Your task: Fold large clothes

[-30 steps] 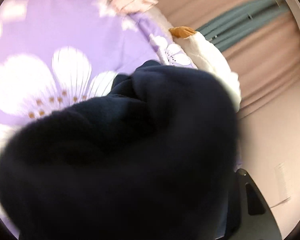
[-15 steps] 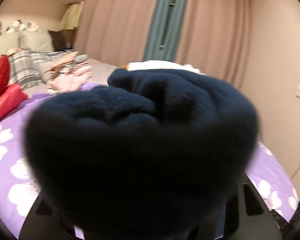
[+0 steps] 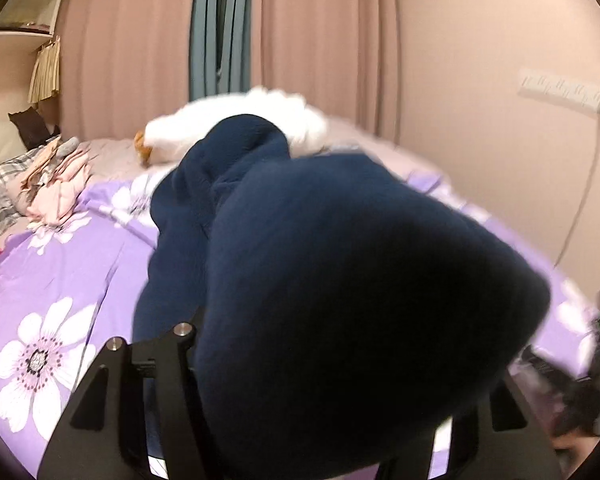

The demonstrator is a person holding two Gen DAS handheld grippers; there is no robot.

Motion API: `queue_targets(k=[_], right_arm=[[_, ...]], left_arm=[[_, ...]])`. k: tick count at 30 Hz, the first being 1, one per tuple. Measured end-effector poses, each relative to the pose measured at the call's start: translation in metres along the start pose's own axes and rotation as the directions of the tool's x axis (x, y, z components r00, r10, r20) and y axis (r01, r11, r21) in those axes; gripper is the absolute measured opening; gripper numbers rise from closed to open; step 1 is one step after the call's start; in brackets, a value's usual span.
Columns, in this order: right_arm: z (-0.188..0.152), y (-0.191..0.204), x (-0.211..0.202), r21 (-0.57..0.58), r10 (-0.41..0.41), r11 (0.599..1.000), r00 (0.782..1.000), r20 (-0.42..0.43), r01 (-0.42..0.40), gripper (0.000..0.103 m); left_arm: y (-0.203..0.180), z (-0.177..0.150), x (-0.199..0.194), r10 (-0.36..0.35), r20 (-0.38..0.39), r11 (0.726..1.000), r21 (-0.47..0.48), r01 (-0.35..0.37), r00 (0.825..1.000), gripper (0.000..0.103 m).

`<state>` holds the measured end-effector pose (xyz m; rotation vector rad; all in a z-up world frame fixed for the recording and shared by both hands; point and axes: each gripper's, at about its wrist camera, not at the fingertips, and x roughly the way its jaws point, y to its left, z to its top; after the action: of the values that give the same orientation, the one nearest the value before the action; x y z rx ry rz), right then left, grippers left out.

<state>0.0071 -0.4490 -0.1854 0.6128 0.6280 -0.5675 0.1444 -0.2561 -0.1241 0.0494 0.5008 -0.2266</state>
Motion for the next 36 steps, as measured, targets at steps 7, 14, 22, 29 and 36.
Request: queue_targets(k=[7, 14, 22, 29, 36], right_arm=[[0.005, -0.004, 0.002, -0.001, 0.015, 1.0, 1.0, -0.02, -0.015, 0.021], [0.003, 0.005, 0.003, -0.01, 0.037, 0.999, 0.999, -0.014, -0.037, 0.048], [0.0, 0.01, 0.003, -0.008, -0.001, 1.0, 1.0, -0.007, 0.001, 0.049], [-0.003, 0.016, 0.004, -0.024, -0.007, 1.0, 1.0, -0.007, 0.007, 0.052], [-0.006, 0.02, 0.005, -0.043, -0.019, 0.999, 1.0, 0.0, 0.019, 0.054]], left_arm=[[0.019, 0.002, 0.002, -0.23, -0.063, 0.968, -0.117, 0.221, 0.971, 0.083], [0.045, 0.002, -0.018, -0.37, -0.089, 0.895, -0.303, 0.328, 0.925, 0.082], [0.045, 0.005, -0.056, -0.493, -0.07, 0.821, -0.367, 0.437, 0.867, 0.084], [0.033, -0.01, -0.022, -0.568, -0.129, 0.787, -0.373, 0.491, 0.813, 0.085], [0.002, -0.016, -0.018, -0.458, -0.137, 0.871, -0.265, 0.413, 0.878, 0.085]])
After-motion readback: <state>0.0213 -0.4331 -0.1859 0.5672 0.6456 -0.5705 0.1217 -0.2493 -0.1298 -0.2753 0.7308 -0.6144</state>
